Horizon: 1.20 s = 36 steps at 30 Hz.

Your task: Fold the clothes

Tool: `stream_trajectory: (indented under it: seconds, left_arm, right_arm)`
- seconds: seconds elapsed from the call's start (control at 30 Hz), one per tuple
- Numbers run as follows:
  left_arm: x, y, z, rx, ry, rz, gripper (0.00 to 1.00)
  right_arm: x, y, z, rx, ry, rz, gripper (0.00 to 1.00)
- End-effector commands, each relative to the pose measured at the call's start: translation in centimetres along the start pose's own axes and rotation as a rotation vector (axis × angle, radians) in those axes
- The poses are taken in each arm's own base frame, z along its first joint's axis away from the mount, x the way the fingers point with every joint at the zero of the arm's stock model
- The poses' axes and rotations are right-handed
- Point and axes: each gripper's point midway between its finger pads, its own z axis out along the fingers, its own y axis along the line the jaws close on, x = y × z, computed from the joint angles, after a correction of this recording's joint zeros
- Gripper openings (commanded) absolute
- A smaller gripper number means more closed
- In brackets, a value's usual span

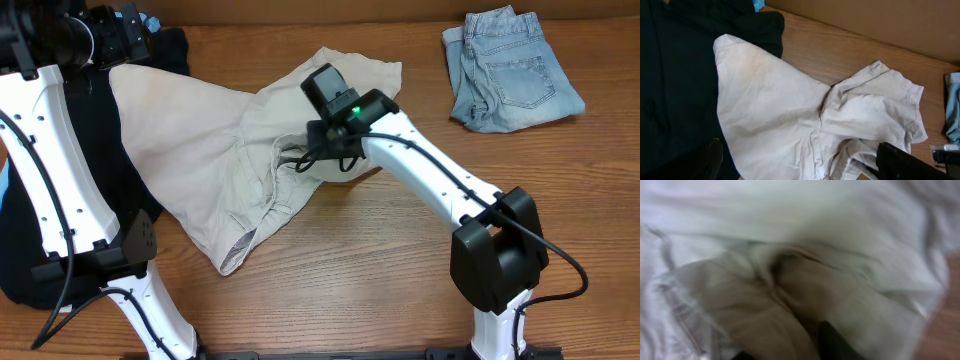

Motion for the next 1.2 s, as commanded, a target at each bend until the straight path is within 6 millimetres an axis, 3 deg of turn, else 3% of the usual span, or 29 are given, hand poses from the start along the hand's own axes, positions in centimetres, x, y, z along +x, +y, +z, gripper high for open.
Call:
stream_trajectory:
  seconds: [0.0,0.13,0.23,0.33,0.43,0.57,0.7,0.8,0.97,1.07,1.17]
  left_arm:
    - [0.1,-0.4,-0.3,0.008,-0.001,0.022,1.00]
    - [0.6,-2.6,-0.1,0.070,0.013,0.095,0.98]
    - [1.3,-4.4,0.4,0.090,0.034,0.135,0.99]
    - [2.4,-6.4,1.4,0.109,0.075,0.189,1.00]
    - [3.9,-7.9,2.7,0.123,0.136,0.233,1.00]
    - [6.2,-8.5,4.8,0.102,0.234,0.263,1.00]
    - [7.6,-7.7,6.6,0.043,0.302,0.274,1.00]
    - [8.2,-7.4,7.3,0.036,0.328,0.271,1.00]
    - [8.6,-7.2,8.3,0.032,0.349,0.268,1.00]
    - [8.8,-7.1,8.7,0.031,0.358,0.267,1.00]
    - [8.7,-7.1,8.8,0.032,0.354,0.267,1.00]
  right_arm:
    - [-2.5,-3.9,-3.7,0.052,-0.061,0.111,0.23]
    - [-1.5,-9.0,-7.6,0.105,-0.022,0.205,0.21]
    - [0.6,-12.7,-10.0,0.139,0.054,0.286,0.21]
    - [3.4,-15.5,-10.9,0.174,0.177,0.351,0.20]
    - [6.0,-16.7,-10.2,0.206,0.281,0.370,0.20]
    - [9.0,-16.5,-7.8,0.201,0.379,0.370,0.19]
    - [8.2,-13.4,-4.6,0.002,0.326,0.299,0.21]
    - [6.4,-11.7,-3.3,-0.116,0.257,0.273,0.34]
    - [4.6,-10.7,-2.9,-0.181,0.186,0.258,0.70]
    - [4.9,-10.1,-2.5,-0.194,0.192,0.246,0.85]
    - [6.2,-9.1,-1.7,-0.210,0.223,0.226,0.89]
